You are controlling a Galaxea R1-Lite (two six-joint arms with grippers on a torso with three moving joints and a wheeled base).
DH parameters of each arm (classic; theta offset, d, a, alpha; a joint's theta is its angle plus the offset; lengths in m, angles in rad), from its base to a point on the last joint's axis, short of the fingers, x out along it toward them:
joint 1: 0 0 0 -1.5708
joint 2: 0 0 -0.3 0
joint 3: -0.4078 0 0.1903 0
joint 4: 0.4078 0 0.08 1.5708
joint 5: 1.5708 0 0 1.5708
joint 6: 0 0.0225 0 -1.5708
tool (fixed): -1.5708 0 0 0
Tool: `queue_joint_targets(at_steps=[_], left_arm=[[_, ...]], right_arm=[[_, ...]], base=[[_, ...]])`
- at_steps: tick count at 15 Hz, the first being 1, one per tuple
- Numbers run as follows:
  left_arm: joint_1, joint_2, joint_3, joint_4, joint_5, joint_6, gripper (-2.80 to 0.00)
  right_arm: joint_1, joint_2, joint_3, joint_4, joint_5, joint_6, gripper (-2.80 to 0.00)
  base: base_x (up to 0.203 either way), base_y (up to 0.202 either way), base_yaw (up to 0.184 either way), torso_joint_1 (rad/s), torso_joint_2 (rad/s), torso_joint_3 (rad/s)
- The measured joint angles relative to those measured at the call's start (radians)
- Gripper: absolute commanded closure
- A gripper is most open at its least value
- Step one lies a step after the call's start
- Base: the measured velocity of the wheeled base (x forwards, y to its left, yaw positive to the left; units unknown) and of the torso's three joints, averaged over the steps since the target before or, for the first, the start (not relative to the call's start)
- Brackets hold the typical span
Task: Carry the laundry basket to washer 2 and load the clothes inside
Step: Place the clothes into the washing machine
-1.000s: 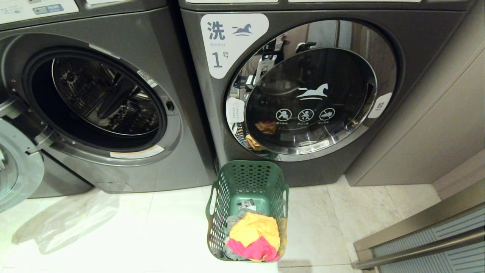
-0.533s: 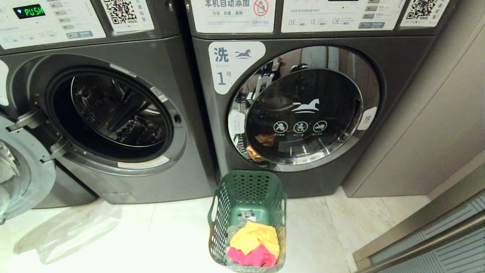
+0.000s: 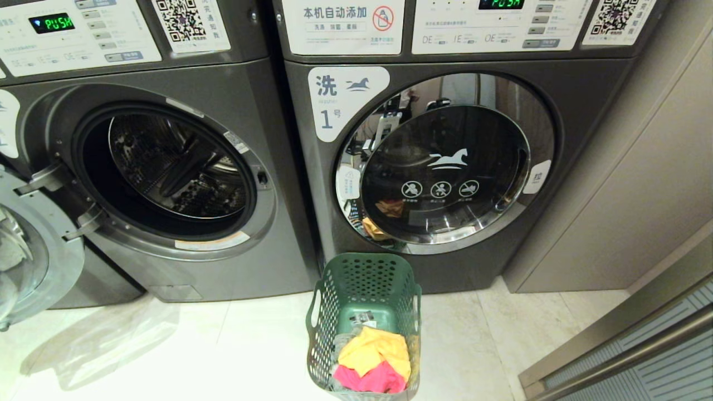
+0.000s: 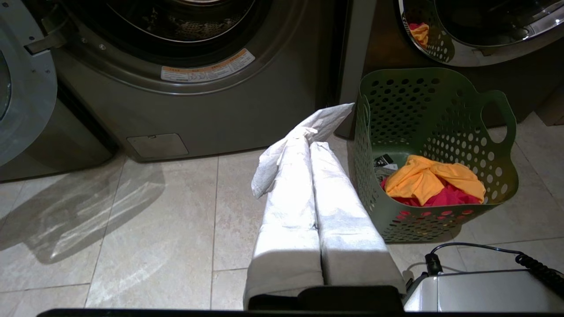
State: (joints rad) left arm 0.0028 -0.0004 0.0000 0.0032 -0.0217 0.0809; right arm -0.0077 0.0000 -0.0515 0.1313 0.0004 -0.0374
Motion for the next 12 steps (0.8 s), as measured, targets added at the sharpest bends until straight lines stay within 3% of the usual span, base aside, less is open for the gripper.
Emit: queue_joint_targets(at_steps=[5,12], left_arm=[[0.0,0.0,0.0,-0.001,0.0,-0.006,0.0],[0.0,0.0,-0.001,-0.003,-0.001,-0.013,0.0]], right_arm=[[0.0,0.0,-0.001,0.0,0.0,0.001,0.0],[0.0,0.0,-0.001,0.0,0.0,-0.002,0.0]], base=[[0.001,0.015,-0.001,0.001,0.0,0.0],[0.001,0.185,-0.002,0.002,0.0,0.004]])
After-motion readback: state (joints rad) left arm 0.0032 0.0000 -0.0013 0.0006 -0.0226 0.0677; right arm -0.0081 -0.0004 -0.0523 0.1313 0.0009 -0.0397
